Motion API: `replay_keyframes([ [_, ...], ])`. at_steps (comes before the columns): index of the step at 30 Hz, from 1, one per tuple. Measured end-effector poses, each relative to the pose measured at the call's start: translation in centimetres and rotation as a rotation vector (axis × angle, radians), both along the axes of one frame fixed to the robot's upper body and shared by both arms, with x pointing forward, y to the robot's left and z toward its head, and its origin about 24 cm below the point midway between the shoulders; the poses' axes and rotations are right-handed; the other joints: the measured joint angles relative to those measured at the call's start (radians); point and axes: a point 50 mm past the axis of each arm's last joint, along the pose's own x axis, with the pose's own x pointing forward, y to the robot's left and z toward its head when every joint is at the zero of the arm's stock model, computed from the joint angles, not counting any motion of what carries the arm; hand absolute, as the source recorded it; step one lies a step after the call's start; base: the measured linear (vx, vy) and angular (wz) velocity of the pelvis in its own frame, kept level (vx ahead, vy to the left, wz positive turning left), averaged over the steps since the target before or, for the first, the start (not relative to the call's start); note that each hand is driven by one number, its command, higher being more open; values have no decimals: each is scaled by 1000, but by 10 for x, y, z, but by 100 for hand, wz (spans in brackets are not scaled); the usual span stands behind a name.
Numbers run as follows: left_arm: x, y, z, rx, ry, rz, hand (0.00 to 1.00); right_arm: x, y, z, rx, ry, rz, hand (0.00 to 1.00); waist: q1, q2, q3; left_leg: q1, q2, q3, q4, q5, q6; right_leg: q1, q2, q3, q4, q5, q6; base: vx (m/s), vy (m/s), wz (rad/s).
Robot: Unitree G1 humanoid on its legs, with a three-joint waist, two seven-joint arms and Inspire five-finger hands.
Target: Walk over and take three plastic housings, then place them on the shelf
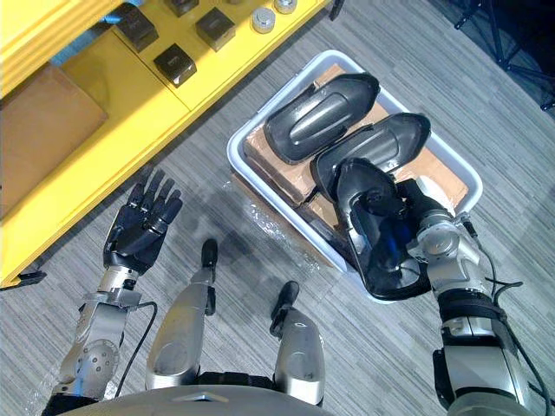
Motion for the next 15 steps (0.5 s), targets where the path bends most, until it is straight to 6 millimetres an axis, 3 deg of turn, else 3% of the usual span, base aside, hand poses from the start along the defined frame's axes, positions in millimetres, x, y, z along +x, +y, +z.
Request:
replay_keyframes([
  [7, -13, 0, 21, 6, -101, -21, 100, -22, 12, -14, 42, -48, 22, 0, -11, -5, -6, 80, -4, 15, -45, 6, -1, 74, 1, -7, -45, 6, 6, 46, -18, -3],
  [15, -13, -5, 15, 9, -43, -52, 100, -47, 31, -17, 52, -143, 45, 0, -44, -42, -141, 171, -8, 57, -130, 12, -4, 130, 0, 9, -106, 18, 24, 70, -20, -11],
])
